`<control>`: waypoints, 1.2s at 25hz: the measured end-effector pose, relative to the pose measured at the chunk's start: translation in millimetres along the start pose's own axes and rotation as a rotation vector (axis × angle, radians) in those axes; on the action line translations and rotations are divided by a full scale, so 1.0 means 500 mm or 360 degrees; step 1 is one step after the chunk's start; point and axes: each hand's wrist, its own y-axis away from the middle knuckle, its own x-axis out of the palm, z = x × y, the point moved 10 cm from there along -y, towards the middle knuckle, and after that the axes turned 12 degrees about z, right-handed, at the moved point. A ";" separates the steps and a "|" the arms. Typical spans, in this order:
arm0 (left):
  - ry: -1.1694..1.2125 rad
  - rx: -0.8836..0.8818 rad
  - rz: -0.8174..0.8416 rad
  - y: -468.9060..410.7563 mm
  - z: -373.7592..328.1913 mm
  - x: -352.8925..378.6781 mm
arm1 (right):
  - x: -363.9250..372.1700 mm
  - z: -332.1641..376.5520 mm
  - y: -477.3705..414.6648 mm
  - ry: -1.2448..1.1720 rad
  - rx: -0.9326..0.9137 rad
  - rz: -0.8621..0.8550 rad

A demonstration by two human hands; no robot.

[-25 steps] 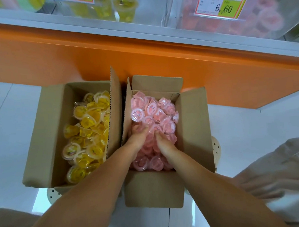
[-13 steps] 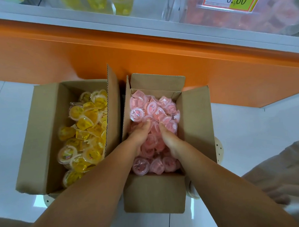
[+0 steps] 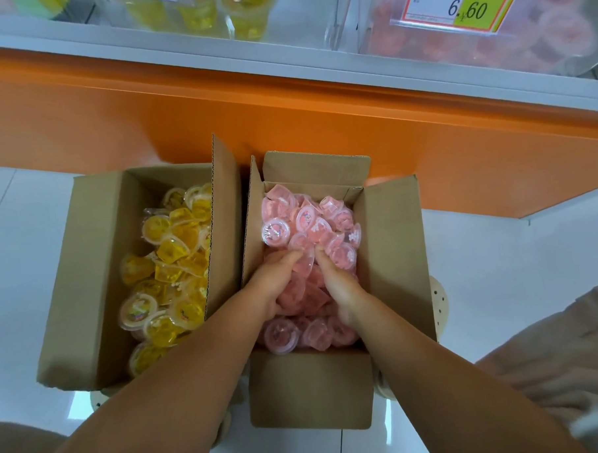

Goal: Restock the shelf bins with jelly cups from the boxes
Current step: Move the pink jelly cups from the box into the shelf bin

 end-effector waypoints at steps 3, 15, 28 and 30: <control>0.0072 0.0032 0.0030 0.015 -0.008 0.010 | 0.028 0.010 0.005 -0.0129 -0.0052 0.0142; 0.0154 0.0315 0.0293 0.135 -0.115 0.075 | 0.017 0.154 0.140 -0.0557 -0.0526 0.0416; 0.0243 0.0619 0.0479 0.302 -0.224 0.100 | 0.052 0.299 0.317 -0.0296 -0.0742 0.0421; 0.0250 0.0643 0.0482 0.318 -0.231 0.103 | 0.057 0.306 0.331 -0.0279 -0.0732 0.0400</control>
